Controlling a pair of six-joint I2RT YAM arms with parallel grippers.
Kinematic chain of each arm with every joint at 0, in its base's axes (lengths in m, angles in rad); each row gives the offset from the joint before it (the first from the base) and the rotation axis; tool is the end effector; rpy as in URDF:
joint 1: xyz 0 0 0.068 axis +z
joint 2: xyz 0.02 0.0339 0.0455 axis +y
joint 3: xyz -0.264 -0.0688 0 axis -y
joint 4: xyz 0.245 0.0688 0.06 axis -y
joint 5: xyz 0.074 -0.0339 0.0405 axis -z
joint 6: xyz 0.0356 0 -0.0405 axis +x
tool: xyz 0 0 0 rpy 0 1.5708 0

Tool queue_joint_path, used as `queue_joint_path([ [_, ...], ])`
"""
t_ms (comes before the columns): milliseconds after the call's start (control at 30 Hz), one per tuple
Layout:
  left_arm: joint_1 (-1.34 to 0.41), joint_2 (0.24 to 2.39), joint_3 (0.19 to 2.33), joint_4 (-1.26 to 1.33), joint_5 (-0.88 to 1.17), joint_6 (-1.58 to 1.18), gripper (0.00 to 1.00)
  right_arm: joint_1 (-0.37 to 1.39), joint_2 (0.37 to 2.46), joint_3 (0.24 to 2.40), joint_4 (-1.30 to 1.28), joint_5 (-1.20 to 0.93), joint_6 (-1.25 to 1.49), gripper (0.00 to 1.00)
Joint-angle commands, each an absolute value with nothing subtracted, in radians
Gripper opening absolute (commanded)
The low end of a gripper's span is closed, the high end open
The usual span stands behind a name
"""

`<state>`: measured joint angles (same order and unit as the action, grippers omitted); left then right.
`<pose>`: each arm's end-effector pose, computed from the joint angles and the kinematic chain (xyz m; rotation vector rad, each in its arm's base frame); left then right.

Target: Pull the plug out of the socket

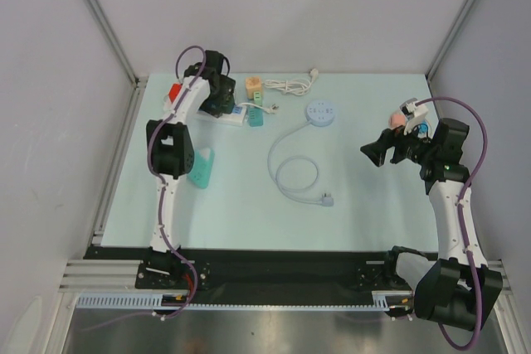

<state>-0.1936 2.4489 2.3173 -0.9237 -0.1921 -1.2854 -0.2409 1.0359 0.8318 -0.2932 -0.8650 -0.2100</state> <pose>0.5191 -0.0948 0.2146 -1.4175 2.2052 -0.2790 0.2229 -0.0269 0.3034 -0.4822 1.8679 0.5896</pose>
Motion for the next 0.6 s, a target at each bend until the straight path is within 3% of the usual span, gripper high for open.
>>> queue_joint_path([
  [0,-0.175,2.477,2.367,-0.971,-0.207,-1.319,0.95,-0.248,1.035,0.839,-0.267,-0.868,-0.204,0.93],
  [300,-0.169,2.441,2.307,-1.006,-0.253,-1.226,0.86,-0.249,1.034,0.841,-0.267,-0.87,-0.202,0.93],
  [567,-0.166,2.234,1.99,-0.891,-0.348,-1.025,0.84,-0.249,1.028,0.841,-0.265,-0.87,-0.201,0.93],
])
